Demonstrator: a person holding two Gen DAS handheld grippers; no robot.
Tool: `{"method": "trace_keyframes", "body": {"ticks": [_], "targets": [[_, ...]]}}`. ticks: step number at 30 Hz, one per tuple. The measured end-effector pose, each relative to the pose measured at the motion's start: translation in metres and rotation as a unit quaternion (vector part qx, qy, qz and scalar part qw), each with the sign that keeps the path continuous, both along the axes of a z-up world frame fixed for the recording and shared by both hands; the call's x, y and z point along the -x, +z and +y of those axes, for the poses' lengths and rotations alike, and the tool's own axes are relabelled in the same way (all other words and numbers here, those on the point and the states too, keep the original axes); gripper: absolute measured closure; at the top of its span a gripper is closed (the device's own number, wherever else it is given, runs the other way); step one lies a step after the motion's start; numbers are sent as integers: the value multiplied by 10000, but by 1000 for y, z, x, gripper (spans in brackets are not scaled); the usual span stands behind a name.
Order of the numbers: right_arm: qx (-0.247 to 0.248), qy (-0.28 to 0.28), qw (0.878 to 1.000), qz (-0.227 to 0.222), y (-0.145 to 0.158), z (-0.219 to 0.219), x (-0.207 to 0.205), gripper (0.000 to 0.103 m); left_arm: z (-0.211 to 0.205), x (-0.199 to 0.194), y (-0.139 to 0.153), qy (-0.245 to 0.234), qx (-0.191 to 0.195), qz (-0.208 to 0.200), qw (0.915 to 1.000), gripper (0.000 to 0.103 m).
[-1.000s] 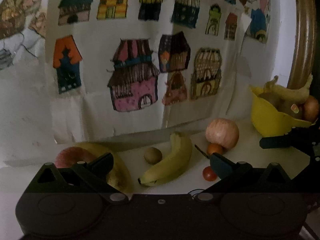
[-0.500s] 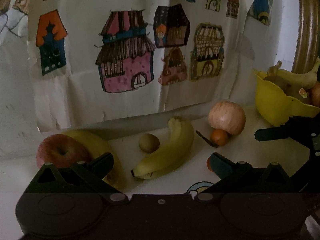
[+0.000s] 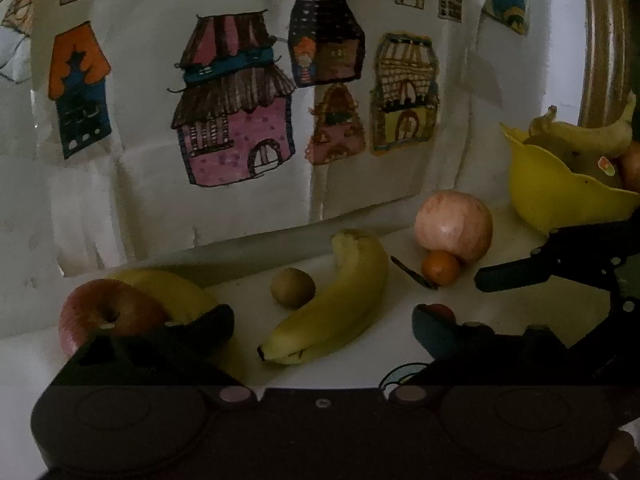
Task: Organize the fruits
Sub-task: 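Move both tools back toward the banana and cherry tomatoes, then grasp the yellow banana with the left tool while the right tool grasps a cherry tomato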
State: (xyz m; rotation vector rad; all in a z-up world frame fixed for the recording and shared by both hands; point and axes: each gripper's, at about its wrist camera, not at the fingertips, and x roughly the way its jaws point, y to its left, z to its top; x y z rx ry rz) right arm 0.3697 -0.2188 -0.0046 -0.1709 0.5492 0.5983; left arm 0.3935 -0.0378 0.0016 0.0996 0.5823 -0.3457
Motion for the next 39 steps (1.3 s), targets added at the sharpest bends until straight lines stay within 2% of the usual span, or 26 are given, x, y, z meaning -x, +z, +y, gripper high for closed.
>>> {"method": "trace_keyframes", "body": {"ticks": [12, 16, 22, 34, 39], "targets": [[304, 102, 9994, -92, -5, 8, -8, 48, -6, -8, -4, -64, -161, 18, 9998, 27], [377, 182, 9990, -139, -7, 10, -7, 61, -8, -11, -5, -20, -250, 85, 9996, 39], [371, 255, 9989, -139, -10, 13, -9, 76, -7, -12, -5, 14, -254, 95, 9996, 44], [291, 321, 9991, 35, -7, 5, 5, 76, -4, 0, -1, -183, -65, 334, 9993, 58], [250, 296, 9992, 99, -8, 0, 10, 76, -9, -3, -1, -225, -90, 340, 9991, 56]]}}
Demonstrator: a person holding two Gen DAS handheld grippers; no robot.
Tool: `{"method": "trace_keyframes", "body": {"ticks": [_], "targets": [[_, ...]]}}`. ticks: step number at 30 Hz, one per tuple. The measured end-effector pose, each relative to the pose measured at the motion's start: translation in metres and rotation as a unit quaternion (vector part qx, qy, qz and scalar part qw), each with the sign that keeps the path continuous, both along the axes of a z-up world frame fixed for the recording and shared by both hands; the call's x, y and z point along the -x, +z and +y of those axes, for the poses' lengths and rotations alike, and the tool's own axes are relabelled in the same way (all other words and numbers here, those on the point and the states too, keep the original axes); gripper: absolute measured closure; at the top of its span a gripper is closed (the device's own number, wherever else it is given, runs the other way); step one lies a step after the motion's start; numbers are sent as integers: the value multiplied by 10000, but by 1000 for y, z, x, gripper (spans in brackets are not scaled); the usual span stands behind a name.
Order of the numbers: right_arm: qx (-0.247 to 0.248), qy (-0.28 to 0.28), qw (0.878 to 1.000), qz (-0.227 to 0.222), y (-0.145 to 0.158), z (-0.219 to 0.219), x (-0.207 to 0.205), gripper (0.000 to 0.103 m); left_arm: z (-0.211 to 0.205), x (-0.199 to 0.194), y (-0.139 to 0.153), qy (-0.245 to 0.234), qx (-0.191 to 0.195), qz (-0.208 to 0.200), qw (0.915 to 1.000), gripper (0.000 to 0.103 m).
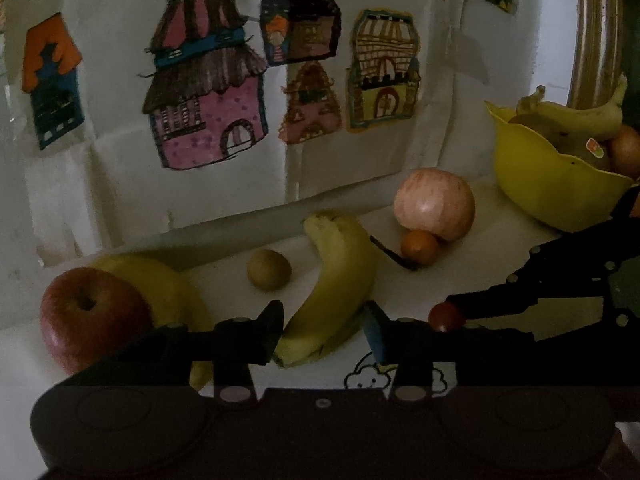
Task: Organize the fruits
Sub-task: 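Grasp the yellow banana with the left tool while the right tool grasps a cherry tomato, then carry the banana and tomato over the tray and open both tools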
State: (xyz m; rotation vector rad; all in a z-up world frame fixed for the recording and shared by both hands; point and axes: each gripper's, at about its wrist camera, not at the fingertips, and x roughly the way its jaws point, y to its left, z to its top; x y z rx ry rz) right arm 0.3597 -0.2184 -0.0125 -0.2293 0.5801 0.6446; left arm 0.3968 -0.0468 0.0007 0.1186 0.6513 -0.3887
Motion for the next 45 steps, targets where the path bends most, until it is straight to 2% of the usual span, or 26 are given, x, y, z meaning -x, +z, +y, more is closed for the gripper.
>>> {"method": "trace_keyframes", "body": {"ticks": [10, 19, 21, 23, 24, 30, 36, 38, 45], "targets": [[-77, -42, 9999, 49, -1, -1, -2, 76, -16, -11, -4, -2, -228, -4, 9997, 54], [-91, -25, 9999, 59, 4, 0, 6, 81, -10, 2, 2, -61, -107, 244, 9996, 60], [-63, -19, 10000, 55, 5, 1, 7, 80, -6, 7, 4, -76, -93, 306, 9995, 61], [-46, -6, 10000, 62, 5, 2, 7, 72, -2, 11, 5, -83, -101, 349, 9993, 62], [-36, 6, 10000, 68, 5, 4, 7, 71, -1, 13, 5, -92, -107, 357, 9993, 62], [-1, 13, 10000, 65, 1, 13, -2, 71, -3, 8, 5, -125, -135, 326, 9993, 60], [-73, 31, 9999, 71, -2, 11, -10, 71, -8, -1, -1, -116, -100, 376, 9992, 63], [-95, 60, 9999, 87, -2, 9, -9, 76, -10, 1, -1, -130, -136, 353, 9992, 65], [-102, 41, 9999, 36, 6, 3, 6, 77, -2, 13, 7, -51, 116, 475, 9988, 66]]}}
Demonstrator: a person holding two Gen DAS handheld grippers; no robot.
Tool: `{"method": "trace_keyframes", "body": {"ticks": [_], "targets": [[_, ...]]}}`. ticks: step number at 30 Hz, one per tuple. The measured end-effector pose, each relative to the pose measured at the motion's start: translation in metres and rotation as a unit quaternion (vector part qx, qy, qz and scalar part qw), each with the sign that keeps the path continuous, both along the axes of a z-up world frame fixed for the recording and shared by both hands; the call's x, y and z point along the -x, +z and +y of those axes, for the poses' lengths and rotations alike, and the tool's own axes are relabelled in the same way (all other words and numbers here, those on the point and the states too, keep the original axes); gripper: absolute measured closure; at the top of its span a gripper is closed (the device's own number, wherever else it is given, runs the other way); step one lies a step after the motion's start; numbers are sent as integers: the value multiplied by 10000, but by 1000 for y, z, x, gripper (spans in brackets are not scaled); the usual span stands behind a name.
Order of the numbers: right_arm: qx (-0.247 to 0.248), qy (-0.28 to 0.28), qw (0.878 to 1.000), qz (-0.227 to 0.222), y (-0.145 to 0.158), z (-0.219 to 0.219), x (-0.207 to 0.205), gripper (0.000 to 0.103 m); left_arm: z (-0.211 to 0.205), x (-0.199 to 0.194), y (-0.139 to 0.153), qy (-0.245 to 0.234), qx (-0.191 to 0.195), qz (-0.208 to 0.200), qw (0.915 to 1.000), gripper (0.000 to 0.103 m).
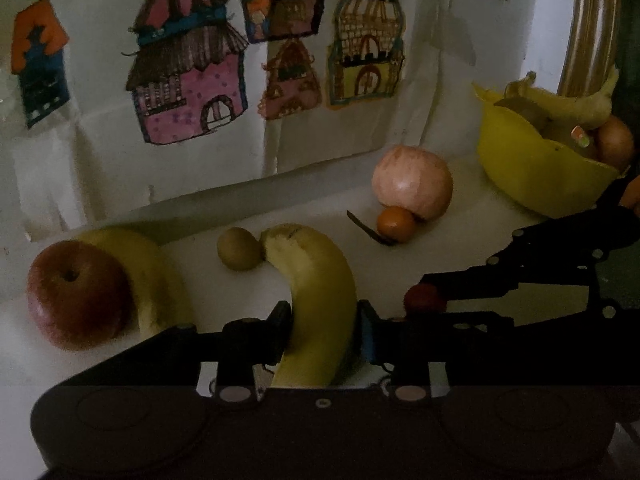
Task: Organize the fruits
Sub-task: 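Carry the banana and tomato over the tray and open both tools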
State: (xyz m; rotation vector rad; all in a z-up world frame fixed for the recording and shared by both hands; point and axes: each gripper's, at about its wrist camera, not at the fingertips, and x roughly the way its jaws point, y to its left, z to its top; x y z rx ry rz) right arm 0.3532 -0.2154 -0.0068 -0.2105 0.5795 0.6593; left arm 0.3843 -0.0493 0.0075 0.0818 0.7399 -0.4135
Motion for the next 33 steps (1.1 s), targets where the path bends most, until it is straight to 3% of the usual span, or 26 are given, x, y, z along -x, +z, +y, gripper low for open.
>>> {"method": "trace_keyframes", "body": {"ticks": [12, 23, 33], "targets": [[-99, -169, 9994, -294, 38, -18, 57, 77, 17, 53, 29, 223, 706, 260, 9969, 67], [-159, -184, 9989, -406, 50, -20, 121, 76, 15, 122, 56, 50, 749, 3, 9972, 67], [-202, -246, 9985, -443, 51, -24, 177, 76, 3, 179, 57, -223, 755, -68, 9969, 67]]}}
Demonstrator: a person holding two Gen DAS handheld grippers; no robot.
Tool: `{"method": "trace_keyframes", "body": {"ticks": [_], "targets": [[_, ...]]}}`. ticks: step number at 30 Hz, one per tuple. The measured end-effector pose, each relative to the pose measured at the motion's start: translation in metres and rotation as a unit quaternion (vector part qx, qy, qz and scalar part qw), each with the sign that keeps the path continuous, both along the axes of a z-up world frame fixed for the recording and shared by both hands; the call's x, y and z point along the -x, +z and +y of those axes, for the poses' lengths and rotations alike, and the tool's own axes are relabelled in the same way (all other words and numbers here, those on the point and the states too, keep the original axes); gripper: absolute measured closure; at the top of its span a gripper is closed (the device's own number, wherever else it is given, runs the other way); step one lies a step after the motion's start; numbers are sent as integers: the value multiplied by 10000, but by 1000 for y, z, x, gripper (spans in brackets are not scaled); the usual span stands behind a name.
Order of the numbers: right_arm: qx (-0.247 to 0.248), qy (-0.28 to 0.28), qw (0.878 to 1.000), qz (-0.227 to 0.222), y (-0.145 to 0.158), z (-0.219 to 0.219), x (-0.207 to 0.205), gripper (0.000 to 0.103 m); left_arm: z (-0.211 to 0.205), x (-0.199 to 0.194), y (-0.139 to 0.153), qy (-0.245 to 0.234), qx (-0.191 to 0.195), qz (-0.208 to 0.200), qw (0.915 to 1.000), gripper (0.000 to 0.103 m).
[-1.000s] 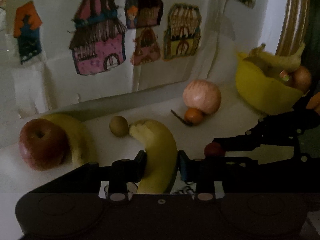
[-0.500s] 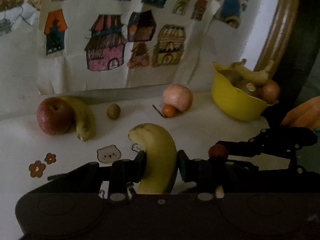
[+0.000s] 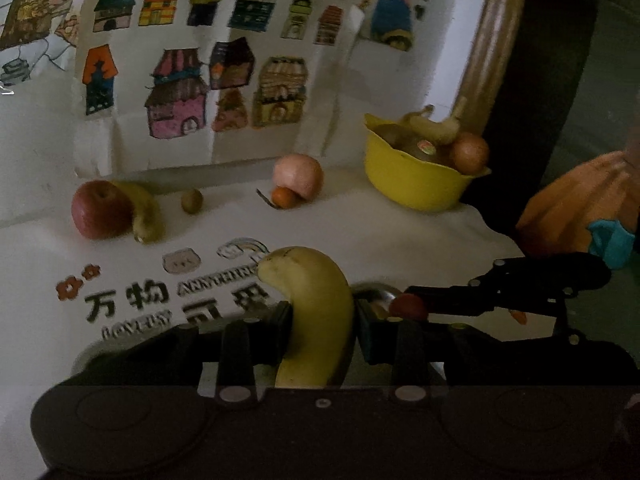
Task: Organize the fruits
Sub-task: 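Carry the banana and tomato over the tray and open both tools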
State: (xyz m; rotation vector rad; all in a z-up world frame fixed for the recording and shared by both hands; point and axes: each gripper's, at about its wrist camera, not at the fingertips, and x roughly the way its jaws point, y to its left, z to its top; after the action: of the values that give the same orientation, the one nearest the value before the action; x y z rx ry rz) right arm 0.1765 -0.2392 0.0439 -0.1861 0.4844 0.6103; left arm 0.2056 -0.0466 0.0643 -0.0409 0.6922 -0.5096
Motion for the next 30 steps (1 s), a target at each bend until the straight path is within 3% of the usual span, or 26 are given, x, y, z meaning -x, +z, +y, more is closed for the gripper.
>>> {"method": "trace_keyframes", "body": {"ticks": [14, 30], "targets": [[14, -144, 9994, 328, -26, -10, 39, 76, -11, 44, -26, -233, -18, 123, 9997, 67], [23, -233, 9979, 605, -47, -14, 53, 76, -16, 59, -41, -256, -197, 196, 9993, 67]]}}
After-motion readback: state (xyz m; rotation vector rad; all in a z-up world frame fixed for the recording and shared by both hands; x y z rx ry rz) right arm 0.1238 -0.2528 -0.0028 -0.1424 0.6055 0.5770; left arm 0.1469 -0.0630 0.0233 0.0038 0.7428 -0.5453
